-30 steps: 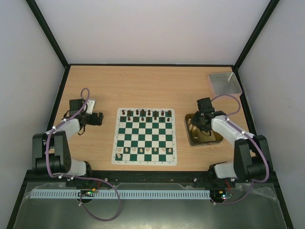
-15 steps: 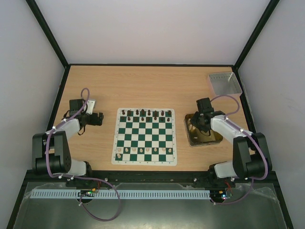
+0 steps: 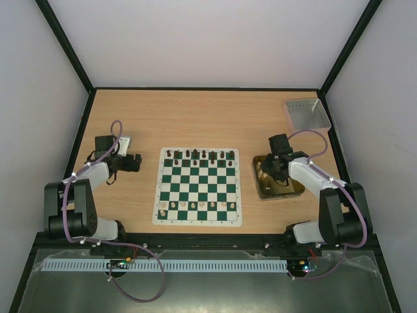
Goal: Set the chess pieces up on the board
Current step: Pick up the chess piece from the storage box.
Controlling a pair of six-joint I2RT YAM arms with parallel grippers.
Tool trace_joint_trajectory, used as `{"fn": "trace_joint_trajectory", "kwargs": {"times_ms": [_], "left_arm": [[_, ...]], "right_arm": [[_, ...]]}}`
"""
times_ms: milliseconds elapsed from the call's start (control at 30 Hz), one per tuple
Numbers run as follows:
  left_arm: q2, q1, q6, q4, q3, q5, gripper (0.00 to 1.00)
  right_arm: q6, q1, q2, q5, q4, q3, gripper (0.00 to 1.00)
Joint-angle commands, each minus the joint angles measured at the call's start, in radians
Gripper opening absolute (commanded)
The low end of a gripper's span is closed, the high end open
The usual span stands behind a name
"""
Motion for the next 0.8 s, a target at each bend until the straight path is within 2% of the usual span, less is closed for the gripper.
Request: {"fn": "trace_joint_trajectory", "kwargs": {"times_ms": [0,500,767], "left_arm": [[0.004,0.003,0.013,-0.017,0.02,0.011,0.99],[0.004,0.003,0.012,-0.019,0.02,0.013,0.99],[0.009,0.003,0.014,-0.019,0.021,0.019,1.0]], "right_arm": [[-0.012,-0.005,-0.029,0.033,-0.068,0.031,0.26],[-0.013,-0.004,0.016,-0.064,-0.047,0.034,0.28],[-0.022,-0.004,0.03,-0.057,-0.056,0.055,0.23]]}}
